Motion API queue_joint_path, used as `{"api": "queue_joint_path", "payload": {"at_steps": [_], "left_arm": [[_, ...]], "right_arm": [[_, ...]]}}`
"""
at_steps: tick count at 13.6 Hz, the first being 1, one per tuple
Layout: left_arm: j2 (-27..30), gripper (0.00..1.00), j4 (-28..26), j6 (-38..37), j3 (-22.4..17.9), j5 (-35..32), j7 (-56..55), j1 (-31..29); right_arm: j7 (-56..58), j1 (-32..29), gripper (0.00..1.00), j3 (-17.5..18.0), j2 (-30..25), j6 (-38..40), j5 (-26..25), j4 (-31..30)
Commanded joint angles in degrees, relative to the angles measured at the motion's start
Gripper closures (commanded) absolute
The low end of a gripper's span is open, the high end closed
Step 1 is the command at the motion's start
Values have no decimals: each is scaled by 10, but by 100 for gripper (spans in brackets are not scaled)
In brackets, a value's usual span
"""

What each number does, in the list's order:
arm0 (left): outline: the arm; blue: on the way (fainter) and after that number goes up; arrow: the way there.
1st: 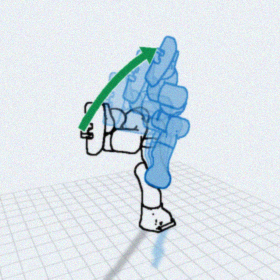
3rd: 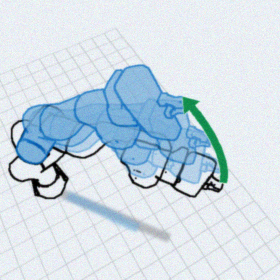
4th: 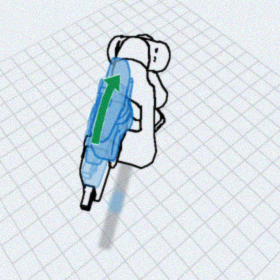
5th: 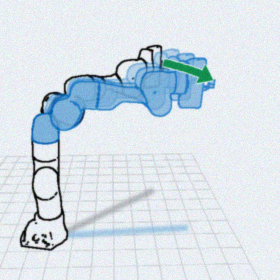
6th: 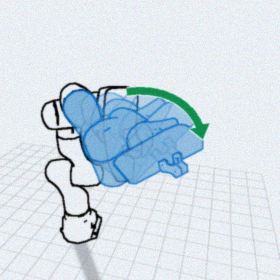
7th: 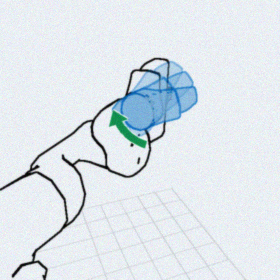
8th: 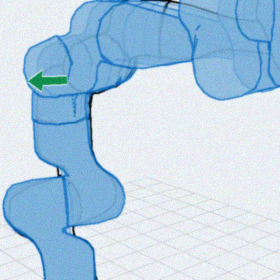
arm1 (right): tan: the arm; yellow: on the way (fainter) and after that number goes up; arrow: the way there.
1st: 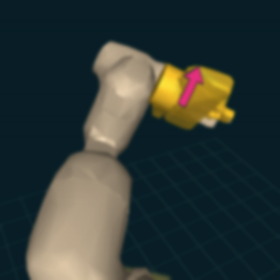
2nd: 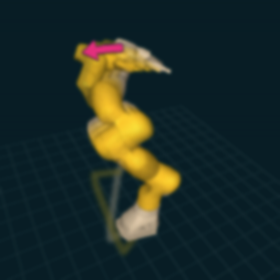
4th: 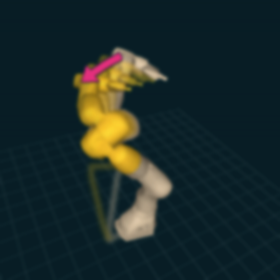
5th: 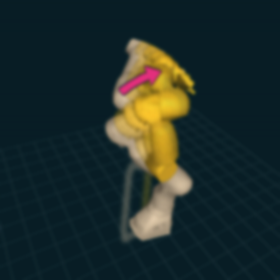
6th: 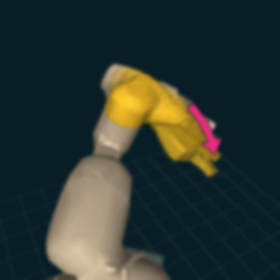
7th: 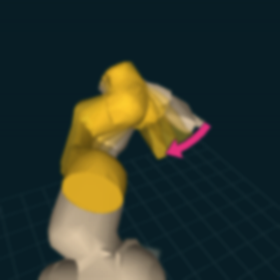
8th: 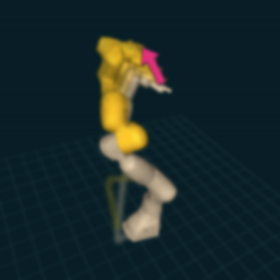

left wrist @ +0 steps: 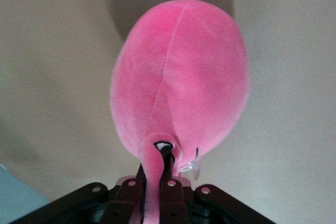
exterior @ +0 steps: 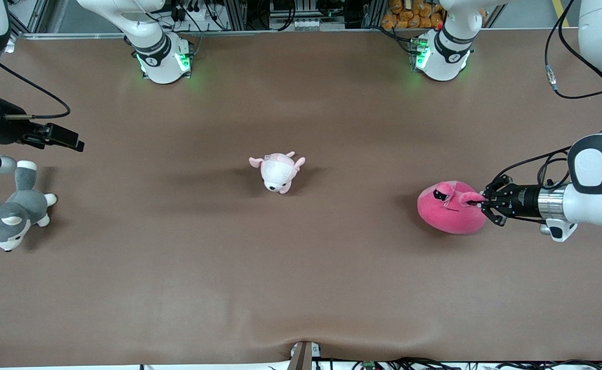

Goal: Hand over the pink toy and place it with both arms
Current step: 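Close the left gripper on the pink toy and lift it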

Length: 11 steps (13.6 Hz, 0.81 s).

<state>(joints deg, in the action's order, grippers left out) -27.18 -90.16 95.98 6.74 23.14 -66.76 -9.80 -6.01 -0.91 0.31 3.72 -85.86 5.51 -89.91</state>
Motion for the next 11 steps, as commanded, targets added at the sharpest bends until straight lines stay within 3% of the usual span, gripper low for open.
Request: {"api": "queue_joint_path", "payload": {"at_steps": [1,7,11], "left_arm": [[33,100,-1,-20,18,12,-48,3],[50,100,11,-18,77,68,-177,4],[49,100,37,-12,128,69,-273,7]], "right_arm": [[-7,-2,0,2,10,0,13,7],[-8,-1,0,2,16,0,18,11],[-8,-6,0,1,23,1,58,15]]}}
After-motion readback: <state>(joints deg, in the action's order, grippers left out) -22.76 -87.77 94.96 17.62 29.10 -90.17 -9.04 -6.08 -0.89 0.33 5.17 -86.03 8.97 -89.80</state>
